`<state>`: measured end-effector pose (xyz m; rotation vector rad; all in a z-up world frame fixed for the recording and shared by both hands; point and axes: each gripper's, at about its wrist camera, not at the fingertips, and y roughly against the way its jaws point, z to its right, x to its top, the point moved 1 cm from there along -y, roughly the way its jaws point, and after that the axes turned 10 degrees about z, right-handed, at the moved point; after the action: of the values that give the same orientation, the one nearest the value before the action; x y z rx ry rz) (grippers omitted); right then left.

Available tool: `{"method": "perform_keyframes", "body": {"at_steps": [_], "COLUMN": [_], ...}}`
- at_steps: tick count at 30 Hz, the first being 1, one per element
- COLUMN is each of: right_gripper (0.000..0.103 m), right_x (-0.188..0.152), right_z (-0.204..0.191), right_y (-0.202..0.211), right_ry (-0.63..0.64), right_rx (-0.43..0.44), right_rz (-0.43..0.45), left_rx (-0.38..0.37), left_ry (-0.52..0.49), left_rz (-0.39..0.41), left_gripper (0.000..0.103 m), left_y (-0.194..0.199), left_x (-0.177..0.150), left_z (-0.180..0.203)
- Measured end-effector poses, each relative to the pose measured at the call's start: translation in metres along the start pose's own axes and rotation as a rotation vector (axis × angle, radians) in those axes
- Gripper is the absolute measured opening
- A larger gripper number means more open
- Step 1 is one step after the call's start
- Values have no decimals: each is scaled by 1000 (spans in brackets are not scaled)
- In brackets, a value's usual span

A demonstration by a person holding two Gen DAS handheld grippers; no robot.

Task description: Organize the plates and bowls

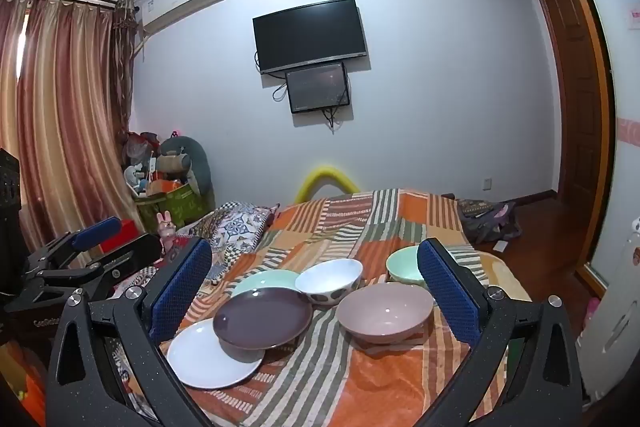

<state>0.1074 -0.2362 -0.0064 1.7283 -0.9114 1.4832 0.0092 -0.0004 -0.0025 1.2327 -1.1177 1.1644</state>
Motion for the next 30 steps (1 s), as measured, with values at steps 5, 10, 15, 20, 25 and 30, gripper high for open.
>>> {"method": "perform_keyframes", "body": {"at_steps": [5, 10, 15, 20, 25, 30], "right_gripper": [102, 102, 102, 103, 102, 102], "right_x": [0, -1, 0, -1, 0, 0], "right_z": [1, -2, 3, 1, 1, 1], "right_y": [-1, 0, -3, -3, -3, -2], "right_ry": [2, 4, -2, 2, 3, 4], "right_rx": [0, 4, 6, 8, 8, 10], "right_rz": [0, -1, 1, 4, 4, 3], "left_rx": [1, -6, -5, -4, -2, -1], "left_ry": [-7, 11, 24, 33, 30, 27], "left_rz": [-6, 5, 13, 8, 10, 10], "left_gripper": [103, 103, 103, 103, 103, 103], "left_y": [-2, -2, 2, -1, -3, -5], "left_x": [2, 2, 1, 2, -1, 0], "left_z": [5, 0, -5, -9, -9, -8]}}
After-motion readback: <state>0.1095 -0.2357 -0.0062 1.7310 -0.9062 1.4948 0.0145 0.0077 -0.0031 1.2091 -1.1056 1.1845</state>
